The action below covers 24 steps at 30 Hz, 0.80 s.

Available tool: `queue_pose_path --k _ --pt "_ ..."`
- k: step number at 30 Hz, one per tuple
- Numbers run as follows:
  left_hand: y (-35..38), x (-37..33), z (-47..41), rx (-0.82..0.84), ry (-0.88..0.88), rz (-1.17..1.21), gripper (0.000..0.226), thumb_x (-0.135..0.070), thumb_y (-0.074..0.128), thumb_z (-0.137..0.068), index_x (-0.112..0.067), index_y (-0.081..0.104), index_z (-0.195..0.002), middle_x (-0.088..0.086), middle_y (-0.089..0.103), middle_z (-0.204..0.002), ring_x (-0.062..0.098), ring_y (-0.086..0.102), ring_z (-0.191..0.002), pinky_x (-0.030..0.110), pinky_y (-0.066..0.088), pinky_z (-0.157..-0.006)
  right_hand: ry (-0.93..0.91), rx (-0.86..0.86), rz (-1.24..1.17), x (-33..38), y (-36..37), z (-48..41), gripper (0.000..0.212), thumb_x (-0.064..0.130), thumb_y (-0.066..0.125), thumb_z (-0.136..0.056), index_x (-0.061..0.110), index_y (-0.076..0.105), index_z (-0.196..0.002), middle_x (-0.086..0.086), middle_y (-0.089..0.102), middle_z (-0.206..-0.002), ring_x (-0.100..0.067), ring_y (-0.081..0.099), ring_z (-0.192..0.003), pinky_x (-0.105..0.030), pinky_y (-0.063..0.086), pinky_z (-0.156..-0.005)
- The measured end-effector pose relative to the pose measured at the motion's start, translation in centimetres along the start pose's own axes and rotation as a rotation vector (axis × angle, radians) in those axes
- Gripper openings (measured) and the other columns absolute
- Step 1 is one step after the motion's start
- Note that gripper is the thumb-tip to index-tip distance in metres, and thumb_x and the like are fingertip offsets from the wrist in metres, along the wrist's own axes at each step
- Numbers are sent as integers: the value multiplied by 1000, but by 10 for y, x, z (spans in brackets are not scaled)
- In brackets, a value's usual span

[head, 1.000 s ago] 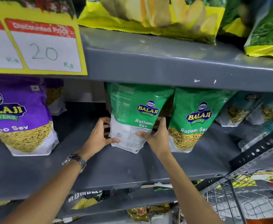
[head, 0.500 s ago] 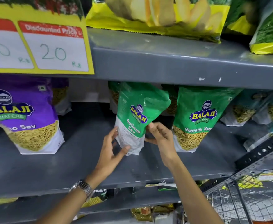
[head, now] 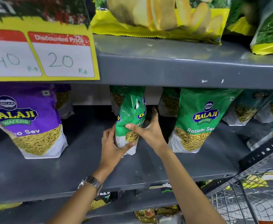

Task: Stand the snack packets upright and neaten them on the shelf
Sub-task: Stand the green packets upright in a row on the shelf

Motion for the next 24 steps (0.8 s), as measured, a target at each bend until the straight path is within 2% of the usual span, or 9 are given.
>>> queue_pose_path --k 2,4,6,8,10,12,15,20,24 --pt "-9 4 -8 42 -2 3 73 -39 82 -54 -19 52 -118 -4 57 -109 19 58 -106 39 51 -90 -24 27 -34 -3 -4 2 98 18 89 -60 34 28 -135 9 59 -126 7 60 -108 -16 53 -83" --pt "-18 9 -15 138 -53 101 79 -28 84 -57 -18 45 -124 -6 63 -109 1 64 -98 21 53 -80 0 41 -79 -7 -12 4 104 13 84 -66 25 18 -145 -3 52 -137 -11 59 -116 -20 56 -80" --pt "-26 15 -24 229 -72 188 78 -6 84 -62 -14 36 -124 -9 61 -109 -11 63 -90 9 50 -72 19 44 -81 -10 -24 4 101 7 79 -73 16 12 -148 -11 51 -133 -19 61 -109 -23 57 -80" --pt "-34 19 -32 304 -90 226 68 -3 78 -65 -22 36 -115 -8 59 -112 -5 63 -97 13 52 -78 14 47 -35 -16 -33 2 88 1 74 -76 9 22 -146 -10 57 -113 -15 60 -89 -21 55 -77" --pt "-39 21 -37 370 -113 230 64 -13 79 -62 -28 41 -111 -7 61 -116 5 63 -106 20 53 -85 -7 58 53 -20 -40 0 72 0 75 -75 7 40 -138 -3 54 -93 -12 53 -83 -19 49 -77" --pt "-41 23 -39 418 -128 243 61 -15 79 -64 -28 47 -114 -5 66 -117 10 62 -110 24 51 -91 -10 66 84 -24 -43 0 58 0 77 -72 8 50 -123 3 55 -93 -5 57 -89 -12 47 -76" --pt "-40 26 -37 432 -102 225 57 -15 75 -74 -27 51 -123 -7 66 -123 10 57 -118 28 45 -102 3 61 51 -27 -43 -1 55 -3 79 -69 8 45 -110 8 62 -102 15 62 -87 -7 49 -72" --pt "-39 21 -35 420 -107 254 61 -11 70 -77 -23 42 -131 -1 59 -131 14 53 -123 38 37 -110 -16 40 105 -25 -43 0 66 8 85 -65 14 44 -117 6 63 -104 2 62 -89 -16 53 -75" --pt "-35 18 -33 462 -121 227 76 -20 85 -64 -28 43 -128 -5 59 -129 11 53 -122 31 44 -102 -47 52 174 -23 -45 0 60 13 86 -63 15 55 -115 3 68 -100 1 63 -82 -9 49 -68"
Point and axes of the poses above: each hand's wrist, its own z-axis away from the middle knuckle, its own y-axis out of the palm, x = y × z, the point moved 2 cm from there along -z, towards the middle knuckle
